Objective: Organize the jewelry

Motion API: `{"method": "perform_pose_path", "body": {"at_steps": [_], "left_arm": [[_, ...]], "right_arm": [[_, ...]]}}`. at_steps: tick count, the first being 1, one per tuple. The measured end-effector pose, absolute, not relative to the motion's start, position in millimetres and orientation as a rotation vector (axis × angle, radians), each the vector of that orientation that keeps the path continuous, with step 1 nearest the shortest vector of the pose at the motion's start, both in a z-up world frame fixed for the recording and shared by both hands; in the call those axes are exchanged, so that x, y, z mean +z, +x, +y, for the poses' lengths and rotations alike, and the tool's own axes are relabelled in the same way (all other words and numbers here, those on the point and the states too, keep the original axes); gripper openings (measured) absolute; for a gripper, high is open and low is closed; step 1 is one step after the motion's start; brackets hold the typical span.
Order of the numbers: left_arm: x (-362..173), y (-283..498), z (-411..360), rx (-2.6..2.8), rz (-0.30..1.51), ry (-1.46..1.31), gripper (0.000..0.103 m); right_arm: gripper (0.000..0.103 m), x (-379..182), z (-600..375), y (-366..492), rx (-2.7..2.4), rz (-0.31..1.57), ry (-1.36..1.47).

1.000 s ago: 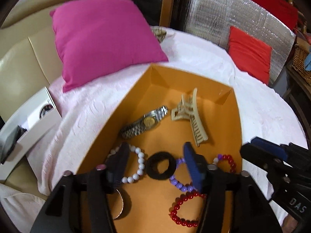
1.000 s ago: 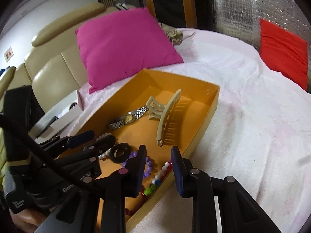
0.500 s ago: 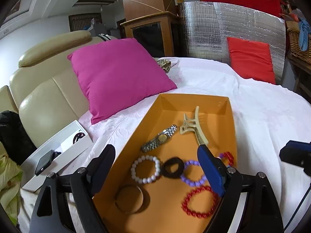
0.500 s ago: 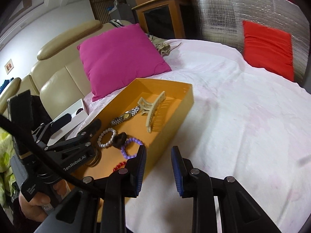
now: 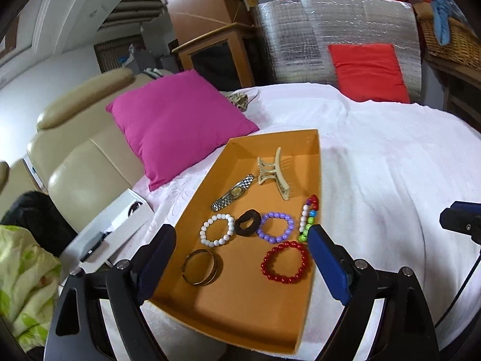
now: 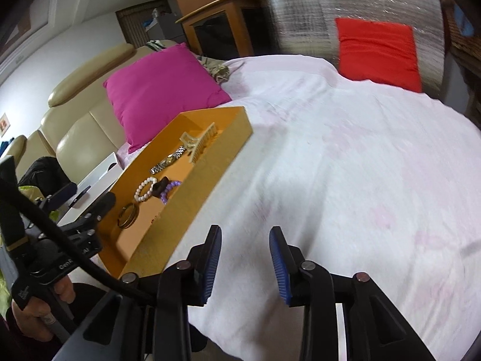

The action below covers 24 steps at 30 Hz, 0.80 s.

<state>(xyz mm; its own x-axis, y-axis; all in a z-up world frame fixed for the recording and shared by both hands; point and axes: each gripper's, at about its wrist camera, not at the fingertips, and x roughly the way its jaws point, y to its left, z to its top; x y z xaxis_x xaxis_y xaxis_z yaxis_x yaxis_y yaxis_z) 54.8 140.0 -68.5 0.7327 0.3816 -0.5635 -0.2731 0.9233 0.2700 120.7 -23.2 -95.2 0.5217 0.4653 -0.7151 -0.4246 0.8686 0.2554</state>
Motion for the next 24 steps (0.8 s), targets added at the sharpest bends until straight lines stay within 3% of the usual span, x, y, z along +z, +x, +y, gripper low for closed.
{"method": "perform_pose_path", "body": {"at_steps": [5,8,24], "left_arm": [[-58,41,123,0.35,0.662,0.183,0.09],[-53,31,117,0.354,0.681,0.169,0.091],[-12,-40,116,0.394,0.666,0.115,0.091]], "right_arm": [[0.038,-92,-42,110,0.538,0.859,0.107],[0.047,-91,-55,101,0.54,0.851,0.151],[0.053,-68,-47,36,0.576,0.791,0.134]]}}
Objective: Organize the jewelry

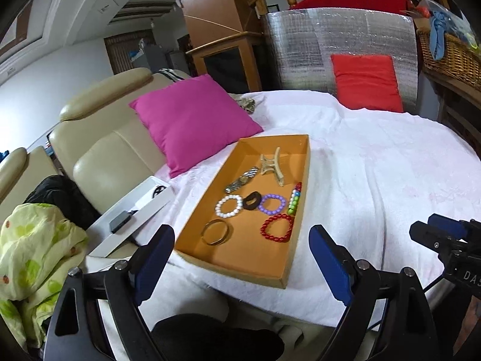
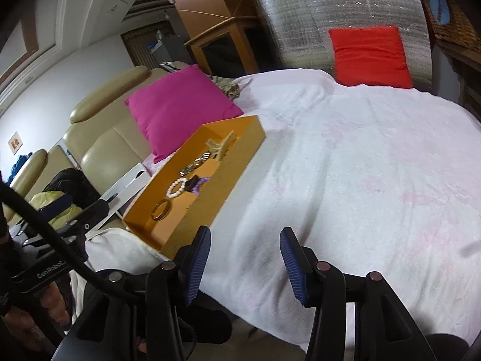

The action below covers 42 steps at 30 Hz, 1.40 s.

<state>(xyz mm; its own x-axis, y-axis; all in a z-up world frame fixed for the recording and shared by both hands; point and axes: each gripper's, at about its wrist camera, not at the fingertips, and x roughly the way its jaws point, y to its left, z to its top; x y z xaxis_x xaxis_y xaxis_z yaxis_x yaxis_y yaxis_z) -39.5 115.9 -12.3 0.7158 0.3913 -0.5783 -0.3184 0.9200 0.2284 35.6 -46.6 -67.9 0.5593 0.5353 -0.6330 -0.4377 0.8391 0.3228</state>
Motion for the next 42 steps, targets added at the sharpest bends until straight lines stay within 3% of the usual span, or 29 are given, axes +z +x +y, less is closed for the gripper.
{"method": "perform_pose_path", "body": {"at_steps": [4,10,21,42], "left_arm": [[1,-59,125,0.401,0.645,0.105,0.091],[19,-83,133,0.433,0.602,0.149,0.091],[40,-119,162,0.483,0.555,0.103,0.091],[45,-136,192,0.542,0.555,0.028,0.092]], "right_arm": [[0.064,-50,-35,21,0.59,0.759,0.119],[0.07,-17,-8,-5,0.581,0.695,0.052],[0.072,16,41,-39,0.567,0.691,-0.062],[0.078,26,60,-55,0.572,0.687,-0.07]]}}
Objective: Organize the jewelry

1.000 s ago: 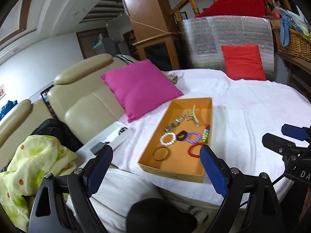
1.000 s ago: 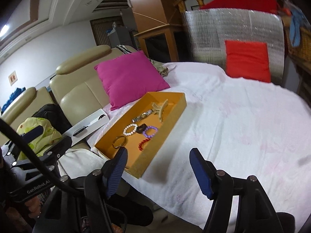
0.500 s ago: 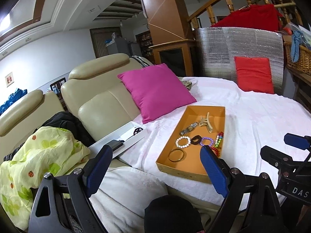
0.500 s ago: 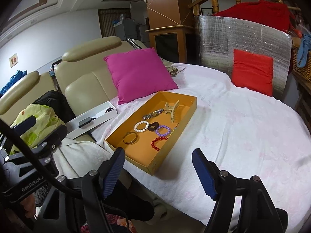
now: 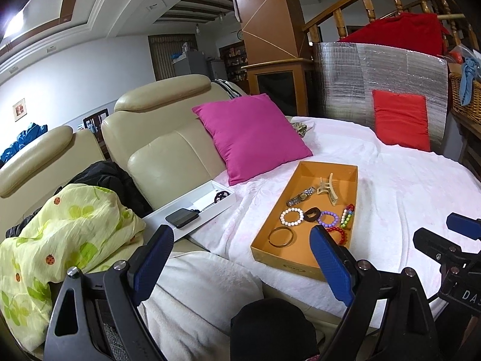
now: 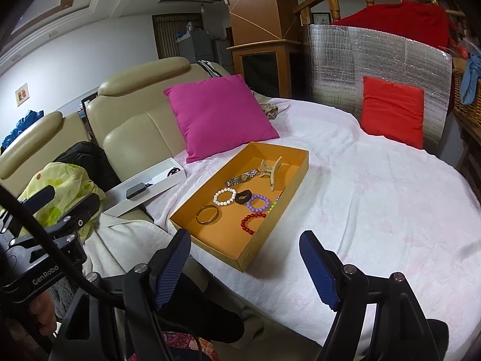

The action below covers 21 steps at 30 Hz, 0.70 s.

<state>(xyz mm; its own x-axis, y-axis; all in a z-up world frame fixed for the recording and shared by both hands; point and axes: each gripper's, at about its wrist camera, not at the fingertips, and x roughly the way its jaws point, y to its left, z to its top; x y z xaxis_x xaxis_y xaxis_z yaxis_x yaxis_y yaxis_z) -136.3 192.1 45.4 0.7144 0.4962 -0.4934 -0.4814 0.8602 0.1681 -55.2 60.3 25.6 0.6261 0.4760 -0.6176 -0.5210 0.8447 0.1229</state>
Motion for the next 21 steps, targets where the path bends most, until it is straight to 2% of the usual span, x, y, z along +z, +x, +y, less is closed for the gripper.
{"method": "perform_pose_path", "body": {"at_steps": [21], "left_arm": [[48.1,-144.1,200.5,0.552,0.542,0.01,0.092]], "right_arm": [[0.078,30.1,64.2,-61.0,0.575,0.672,-0.064]]}}
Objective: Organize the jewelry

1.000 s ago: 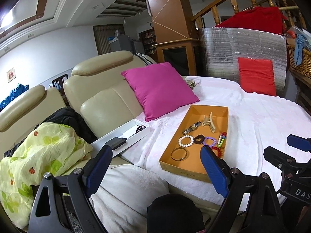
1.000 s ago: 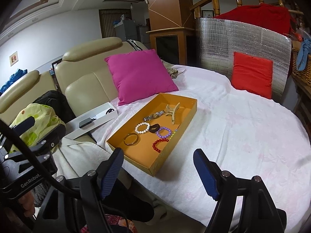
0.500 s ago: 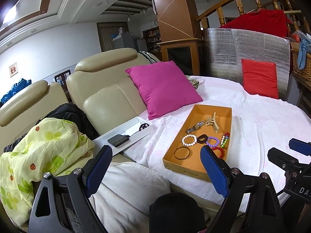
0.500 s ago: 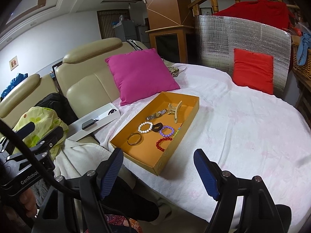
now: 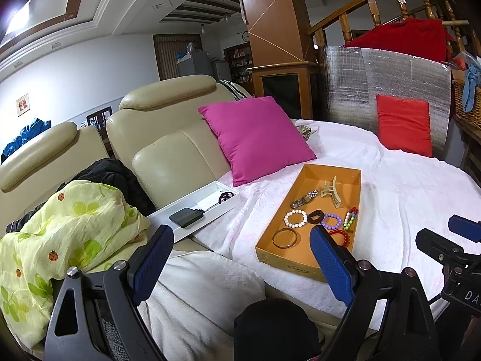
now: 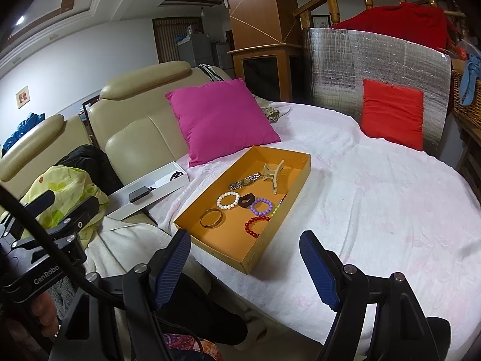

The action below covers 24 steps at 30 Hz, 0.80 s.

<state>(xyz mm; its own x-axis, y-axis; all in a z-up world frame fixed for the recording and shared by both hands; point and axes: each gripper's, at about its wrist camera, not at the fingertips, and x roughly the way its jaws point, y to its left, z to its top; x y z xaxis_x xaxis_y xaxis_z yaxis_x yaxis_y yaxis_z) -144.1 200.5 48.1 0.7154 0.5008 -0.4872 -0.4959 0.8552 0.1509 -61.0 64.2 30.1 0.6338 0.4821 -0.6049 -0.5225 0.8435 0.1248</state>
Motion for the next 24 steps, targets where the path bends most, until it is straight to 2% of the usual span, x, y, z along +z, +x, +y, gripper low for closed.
{"method": "perform_pose_path", "body": {"at_steps": [24], "left_arm": [[47.4,-145.1,204.0,0.559,0.548,-0.003,0.092]], "right_arm": [[0.078,28.4,71.7,-62.2,0.576,0.683,-0.072]]}}
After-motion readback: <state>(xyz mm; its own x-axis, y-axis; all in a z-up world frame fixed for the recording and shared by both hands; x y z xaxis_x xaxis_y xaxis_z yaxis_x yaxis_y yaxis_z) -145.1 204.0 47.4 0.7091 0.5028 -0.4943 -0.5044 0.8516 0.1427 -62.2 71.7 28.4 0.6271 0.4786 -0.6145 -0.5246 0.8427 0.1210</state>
